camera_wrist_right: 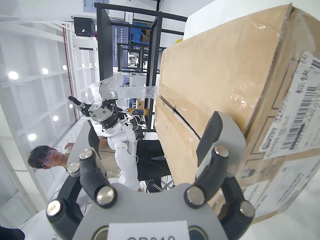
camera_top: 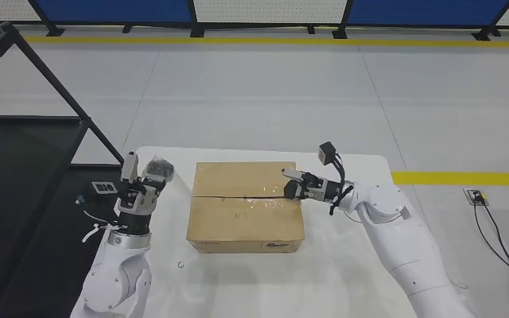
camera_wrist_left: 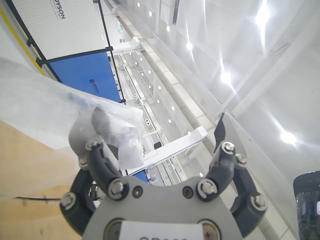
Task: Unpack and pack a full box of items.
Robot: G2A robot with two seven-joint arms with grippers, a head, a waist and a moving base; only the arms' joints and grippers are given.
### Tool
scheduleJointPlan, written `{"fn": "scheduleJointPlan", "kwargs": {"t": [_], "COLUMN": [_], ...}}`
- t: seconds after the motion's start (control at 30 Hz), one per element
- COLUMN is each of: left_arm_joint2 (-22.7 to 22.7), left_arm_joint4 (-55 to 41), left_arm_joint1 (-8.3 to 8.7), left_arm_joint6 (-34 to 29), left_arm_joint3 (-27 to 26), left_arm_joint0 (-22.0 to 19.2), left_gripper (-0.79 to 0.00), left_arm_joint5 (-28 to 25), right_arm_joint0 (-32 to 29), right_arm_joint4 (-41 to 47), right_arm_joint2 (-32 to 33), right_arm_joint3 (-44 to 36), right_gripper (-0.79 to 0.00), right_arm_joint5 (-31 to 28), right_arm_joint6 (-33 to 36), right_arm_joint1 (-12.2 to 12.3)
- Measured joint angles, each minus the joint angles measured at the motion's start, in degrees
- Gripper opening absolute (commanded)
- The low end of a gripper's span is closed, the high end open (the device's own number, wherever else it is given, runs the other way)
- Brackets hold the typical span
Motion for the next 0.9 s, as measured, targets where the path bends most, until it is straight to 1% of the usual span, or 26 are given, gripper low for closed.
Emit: {"fn": "scheduleJointPlan", "kwargs": {"t": [0.13,0.27,0.67,0.9], "left_arm_joint2": [2.4,5.3,11.6,14.6], "left_arm_joint4": [2.1,4.5,8.1,10.4], "left_arm_joint1": [-0.22,-0.53,-1.52,-2.04], "left_arm_joint6": [-0.4,-0.3,0.2,0.2], "left_arm_joint3": [-0.8,-0.9,2.0,3.2], "left_arm_joint0": [-0.6,-2.1,-7.3,-8.6], "left_gripper": [0.000,0.000,0.000,0.000], "left_arm_joint5": [0.8,2.2,5.9,6.7], "right_arm_joint0": [0.1,0.1,-0.3,-0.5], "right_arm_joint4": [0.4,0.8,-0.2,-0.4], "right_arm_joint2": [0.2,0.4,0.7,0.6], "right_arm_joint3": [0.1,0.1,-0.5,-0.8], "right_gripper": [0.000,0.000,0.000,0.000], "right_arm_joint5": [-0.3,-0.4,2.1,2.2], "right_arm_joint6": [-0.5,-0.5,1.0,1.5], "right_arm_joint1": [0.1,0.2,0.9,1.2]}}
